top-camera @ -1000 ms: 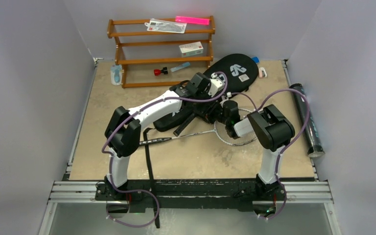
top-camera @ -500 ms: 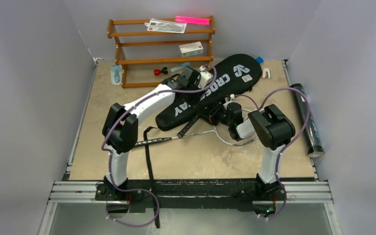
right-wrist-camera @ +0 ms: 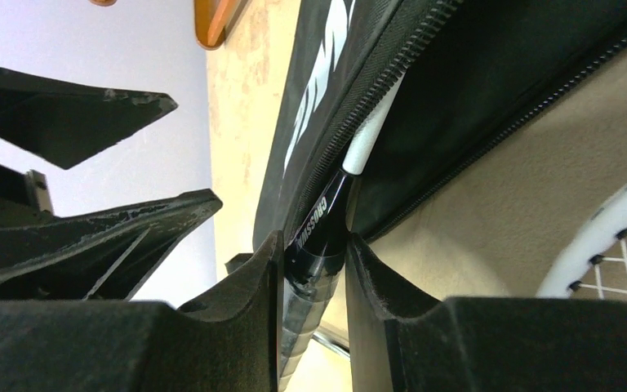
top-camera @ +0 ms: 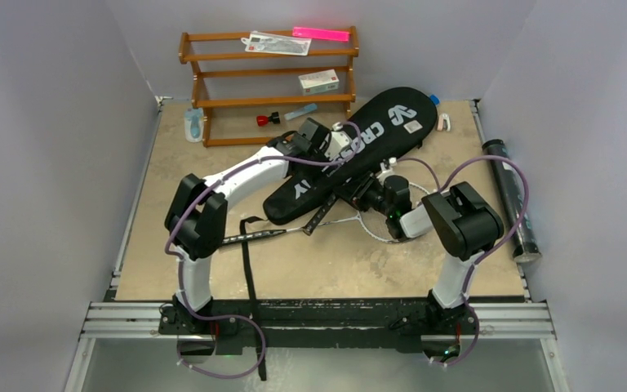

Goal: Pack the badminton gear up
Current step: Place the racket in the racket bag.

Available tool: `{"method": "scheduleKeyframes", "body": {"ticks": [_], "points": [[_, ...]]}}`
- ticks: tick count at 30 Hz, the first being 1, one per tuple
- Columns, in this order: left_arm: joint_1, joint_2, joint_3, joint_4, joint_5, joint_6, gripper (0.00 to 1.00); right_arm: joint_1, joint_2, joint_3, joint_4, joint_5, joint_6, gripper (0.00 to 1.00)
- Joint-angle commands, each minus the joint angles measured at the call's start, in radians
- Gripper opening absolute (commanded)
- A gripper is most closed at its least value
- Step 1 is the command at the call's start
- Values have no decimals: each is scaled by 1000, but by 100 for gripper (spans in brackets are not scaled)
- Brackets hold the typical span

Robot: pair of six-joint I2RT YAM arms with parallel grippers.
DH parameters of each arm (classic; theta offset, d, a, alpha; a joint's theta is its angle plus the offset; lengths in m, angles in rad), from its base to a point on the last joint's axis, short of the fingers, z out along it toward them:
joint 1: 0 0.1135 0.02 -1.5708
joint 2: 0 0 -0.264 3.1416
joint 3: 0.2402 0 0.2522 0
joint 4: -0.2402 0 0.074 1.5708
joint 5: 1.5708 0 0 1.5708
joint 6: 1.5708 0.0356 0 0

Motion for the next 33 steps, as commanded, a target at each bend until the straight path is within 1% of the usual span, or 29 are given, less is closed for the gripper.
{"method": "scheduleKeyframes", "body": {"ticks": [1,7,18,23,25,27,30,31,33], "points": [[-41,-7,-2,35,-64,69,68,-1,-50,-7,142,24,-98,0],[-54,8,18,-1,57,71,69,2,-99,-10,95,36,-123,0],[-64,86,47,-21,58,41,70,4,-147,-26,94,33,-124,0],[-71,120,71,-41,98,23,69,4,-158,-31,90,33,-128,0],[-75,141,87,-45,61,11,65,3,-161,-32,90,33,-128,0],[-80,162,108,-53,-9,-2,59,3,-163,-33,90,30,-128,0],[-90,167,118,-48,-86,-15,50,3,-165,-33,90,30,-128,0],[-93,161,115,-41,-113,-21,46,3,-165,-33,89,31,-128,0],[-95,143,108,-25,-156,-32,28,3,-164,-33,89,32,-130,0]]}}
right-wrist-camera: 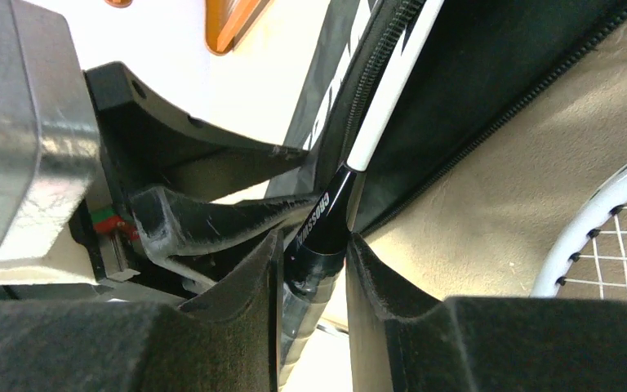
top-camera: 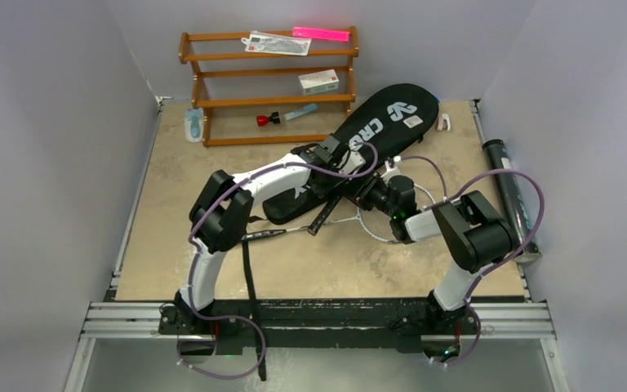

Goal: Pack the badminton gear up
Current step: Place the racket in the racket bag.

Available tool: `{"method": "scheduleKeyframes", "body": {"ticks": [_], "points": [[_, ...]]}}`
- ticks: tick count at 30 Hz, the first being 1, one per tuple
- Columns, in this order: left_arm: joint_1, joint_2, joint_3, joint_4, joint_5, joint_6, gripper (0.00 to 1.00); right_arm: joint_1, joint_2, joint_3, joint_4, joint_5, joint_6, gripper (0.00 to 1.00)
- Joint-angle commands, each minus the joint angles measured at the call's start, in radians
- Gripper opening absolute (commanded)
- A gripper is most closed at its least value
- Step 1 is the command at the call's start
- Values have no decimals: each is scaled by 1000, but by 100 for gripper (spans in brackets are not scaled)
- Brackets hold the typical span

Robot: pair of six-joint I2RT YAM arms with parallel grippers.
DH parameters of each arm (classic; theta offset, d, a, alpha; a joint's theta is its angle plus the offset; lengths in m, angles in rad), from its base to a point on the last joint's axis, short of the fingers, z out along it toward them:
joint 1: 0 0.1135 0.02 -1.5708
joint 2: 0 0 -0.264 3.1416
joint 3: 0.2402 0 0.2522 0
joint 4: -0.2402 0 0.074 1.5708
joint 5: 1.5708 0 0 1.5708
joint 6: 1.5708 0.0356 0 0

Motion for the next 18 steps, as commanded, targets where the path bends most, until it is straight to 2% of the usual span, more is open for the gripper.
{"method": "scheduleKeyframes", "body": {"ticks": [1,3,4,12,18], "points": [[-10,-29,30,48,-138,-39,19,3,-51,9,135,4,-76,0],[-11,-53,19,60,-151,-38,3,3,-49,11,135,4,-77,0],[-11,-61,18,61,-151,-42,0,3,-46,10,134,4,-78,0],[-12,-103,52,20,-110,-76,0,3,-10,19,136,4,-80,0],[-11,-131,80,-10,5,-114,0,3,48,34,178,-5,-57,0]]}}
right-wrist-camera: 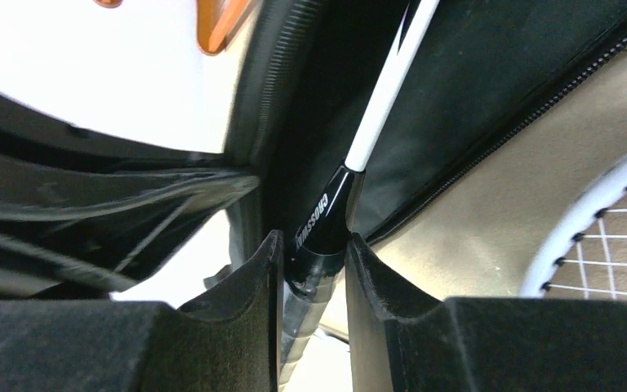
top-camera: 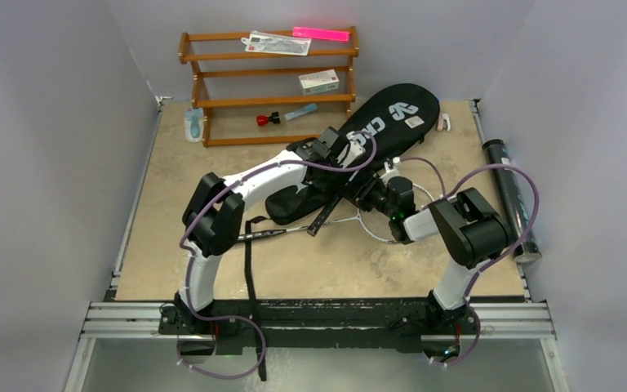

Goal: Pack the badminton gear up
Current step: Place the racket in the racket bag.

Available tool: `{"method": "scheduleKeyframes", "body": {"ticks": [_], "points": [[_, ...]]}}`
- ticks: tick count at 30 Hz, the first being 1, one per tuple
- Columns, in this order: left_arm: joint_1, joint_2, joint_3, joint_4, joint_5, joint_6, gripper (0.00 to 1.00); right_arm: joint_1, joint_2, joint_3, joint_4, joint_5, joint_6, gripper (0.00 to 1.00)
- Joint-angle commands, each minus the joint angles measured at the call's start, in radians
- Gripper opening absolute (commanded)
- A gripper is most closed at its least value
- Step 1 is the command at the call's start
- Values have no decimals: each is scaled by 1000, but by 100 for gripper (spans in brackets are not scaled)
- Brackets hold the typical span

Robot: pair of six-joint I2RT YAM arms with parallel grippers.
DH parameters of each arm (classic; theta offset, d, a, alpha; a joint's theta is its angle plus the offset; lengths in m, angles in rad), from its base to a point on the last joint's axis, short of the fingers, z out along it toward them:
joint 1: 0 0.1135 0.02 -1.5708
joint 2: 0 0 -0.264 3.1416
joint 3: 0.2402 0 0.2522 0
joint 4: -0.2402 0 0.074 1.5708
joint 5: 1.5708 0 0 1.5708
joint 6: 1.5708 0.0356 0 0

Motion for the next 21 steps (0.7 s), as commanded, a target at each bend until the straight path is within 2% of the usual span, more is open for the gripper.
{"method": "scheduleKeyframes", "body": {"ticks": [1,11,17,21], "points": [[2,-81,67,-7,100,-48,0,2,34,39,155,-8,-56,0],[2,-20,173,-131,240,-76,0,-1,79,118,104,16,-68,0],[3,-23,176,-139,283,-81,0,-4,109,185,62,23,-49,0],[3,5,199,-184,296,-80,0,-24,147,207,111,-13,-6,0]]}}
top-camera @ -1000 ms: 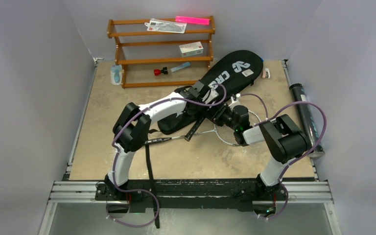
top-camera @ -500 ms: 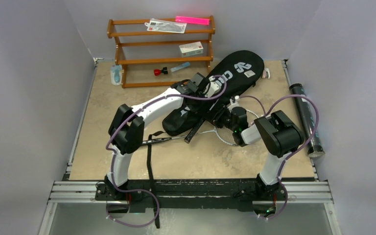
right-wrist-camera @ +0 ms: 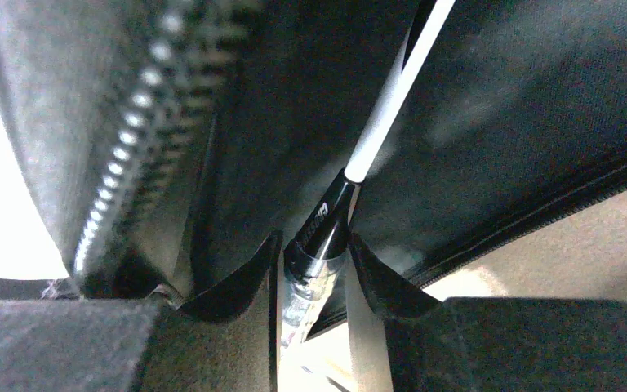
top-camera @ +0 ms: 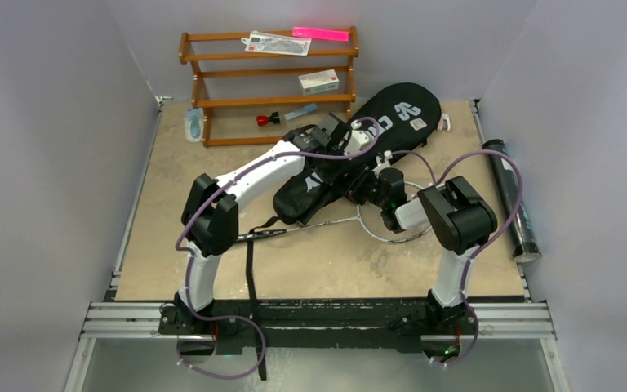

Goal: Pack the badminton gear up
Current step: Place the racket in the racket bag.

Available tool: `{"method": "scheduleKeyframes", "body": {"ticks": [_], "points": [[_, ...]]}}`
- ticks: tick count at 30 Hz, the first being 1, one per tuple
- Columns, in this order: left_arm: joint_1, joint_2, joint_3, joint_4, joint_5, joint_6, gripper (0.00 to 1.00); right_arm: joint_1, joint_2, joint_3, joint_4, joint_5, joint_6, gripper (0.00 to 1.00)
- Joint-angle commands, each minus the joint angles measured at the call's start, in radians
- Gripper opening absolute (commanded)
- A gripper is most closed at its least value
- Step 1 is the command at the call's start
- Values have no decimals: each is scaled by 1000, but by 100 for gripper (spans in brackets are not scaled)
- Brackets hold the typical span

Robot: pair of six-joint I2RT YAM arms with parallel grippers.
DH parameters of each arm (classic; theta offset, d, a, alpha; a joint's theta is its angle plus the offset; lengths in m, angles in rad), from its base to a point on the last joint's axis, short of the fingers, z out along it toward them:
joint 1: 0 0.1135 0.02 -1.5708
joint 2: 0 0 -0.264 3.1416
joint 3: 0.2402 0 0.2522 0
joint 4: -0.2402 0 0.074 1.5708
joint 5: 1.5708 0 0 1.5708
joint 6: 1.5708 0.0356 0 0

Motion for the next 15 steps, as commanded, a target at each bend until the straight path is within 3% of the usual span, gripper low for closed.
{"method": "scheduleKeyframes", "body": {"ticks": [1,10,15], "points": [[-4,30,68,-80,55,-21,0,-35,19,73,167,-14,4,0],[41,65,88,-105,150,-58,0,-79,26,47,260,-29,47,0],[48,60,106,-99,341,-87,0,-98,52,69,254,-30,32,0]]}}
